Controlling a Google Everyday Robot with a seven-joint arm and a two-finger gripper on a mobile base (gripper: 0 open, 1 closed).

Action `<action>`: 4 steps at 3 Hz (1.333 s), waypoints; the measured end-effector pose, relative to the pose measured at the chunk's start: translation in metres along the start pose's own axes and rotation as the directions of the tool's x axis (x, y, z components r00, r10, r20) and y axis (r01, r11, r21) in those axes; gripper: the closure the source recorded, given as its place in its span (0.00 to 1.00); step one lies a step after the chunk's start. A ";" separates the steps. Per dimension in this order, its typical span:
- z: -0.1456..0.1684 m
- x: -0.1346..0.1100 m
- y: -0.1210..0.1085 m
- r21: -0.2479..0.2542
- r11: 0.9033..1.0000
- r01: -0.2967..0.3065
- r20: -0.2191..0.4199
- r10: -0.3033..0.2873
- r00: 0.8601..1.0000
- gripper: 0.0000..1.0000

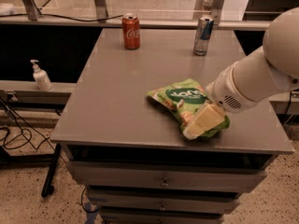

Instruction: Move green rice chip bag near redbull can

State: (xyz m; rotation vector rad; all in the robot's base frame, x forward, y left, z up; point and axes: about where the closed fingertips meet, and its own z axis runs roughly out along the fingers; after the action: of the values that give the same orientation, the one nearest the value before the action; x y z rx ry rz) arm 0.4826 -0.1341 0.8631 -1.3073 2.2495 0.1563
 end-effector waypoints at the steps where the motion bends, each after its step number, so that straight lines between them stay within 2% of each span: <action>1: 0.008 0.006 0.002 -0.004 0.999 -0.050 -0.001 0.049 0.999 0.41; 2: 0.007 0.010 0.001 0.006 0.998 -0.061 -0.021 0.061 0.998 0.65; 3: -0.003 0.013 -0.008 0.035 0.999 -0.031 -0.056 0.033 0.998 0.88; 4: -0.024 0.024 -0.033 0.081 0.996 0.031 -0.120 -0.021 0.993 1.00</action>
Offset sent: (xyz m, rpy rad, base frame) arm -0.0012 -0.0111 -0.0155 -0.0174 0.0439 -0.0790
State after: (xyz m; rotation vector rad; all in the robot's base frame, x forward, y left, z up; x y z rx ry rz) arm 0.4918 -0.1782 0.8767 -1.3333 2.3102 -0.0243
